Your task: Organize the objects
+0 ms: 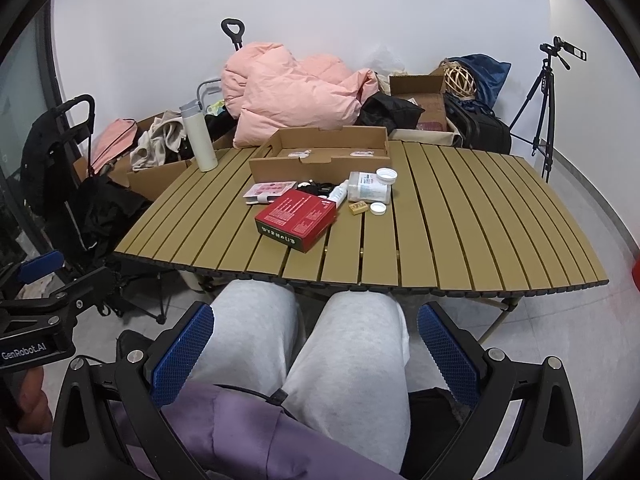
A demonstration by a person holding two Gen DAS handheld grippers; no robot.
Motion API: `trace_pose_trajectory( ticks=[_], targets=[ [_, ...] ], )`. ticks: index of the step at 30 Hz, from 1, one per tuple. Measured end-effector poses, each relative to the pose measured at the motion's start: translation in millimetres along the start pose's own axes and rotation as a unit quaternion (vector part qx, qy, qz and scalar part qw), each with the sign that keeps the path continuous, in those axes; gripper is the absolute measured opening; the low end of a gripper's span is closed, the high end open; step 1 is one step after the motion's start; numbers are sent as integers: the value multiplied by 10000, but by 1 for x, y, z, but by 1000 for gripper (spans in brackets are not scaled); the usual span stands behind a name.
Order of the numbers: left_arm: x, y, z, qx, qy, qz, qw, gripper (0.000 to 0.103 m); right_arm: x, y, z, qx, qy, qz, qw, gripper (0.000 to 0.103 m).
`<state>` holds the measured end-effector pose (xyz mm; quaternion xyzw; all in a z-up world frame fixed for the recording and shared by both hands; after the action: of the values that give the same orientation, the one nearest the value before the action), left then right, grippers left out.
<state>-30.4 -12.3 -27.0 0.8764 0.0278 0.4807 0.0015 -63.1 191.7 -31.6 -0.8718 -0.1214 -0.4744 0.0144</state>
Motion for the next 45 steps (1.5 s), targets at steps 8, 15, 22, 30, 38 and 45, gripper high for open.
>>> trace_pose_trajectory(
  ticks=[8, 15, 22, 30, 38, 45],
  targets=[
    [-2, 0, 1, -1, 27, 1, 10000, 103, -1, -3, -1, -79, 15, -44, 10000, 103],
    [-11, 1, 0, -1, 103, 85, 9999, 103, -5, -9, 0, -185, -54, -712, 9973, 103],
    [-39, 21, -66, -385, 70, 590, 9975, 103, -3, -25, -45, 343, -610, -312, 9971, 103],
    [-130, 12, -150, -1163, -557, 884, 9877, 103, -122, -72, -121, 340, 807, -580, 9945, 103],
    [-251, -8, -169, -1281, 197, 1267, 9834, 98, -222, -54, -140, -205, 1151, -1403, 9832, 56],
    [-305, -10, -163, -1035, 780, 2200, 9668, 57, -265, -30, -161, -558, 1330, -1538, 9775, 40]
  ],
)
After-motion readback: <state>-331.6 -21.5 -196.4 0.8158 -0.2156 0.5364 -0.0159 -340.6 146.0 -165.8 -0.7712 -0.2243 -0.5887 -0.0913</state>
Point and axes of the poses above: each gripper's, at about its wrist camera, not at the fingertips, and x roughly against the way its jaws point, y to its left, z to its underside, the point moved 4 cm from there along -x, roughly the way its jaws point, and after that the axes turned 14 degrees about y, right-handed, at the moved point
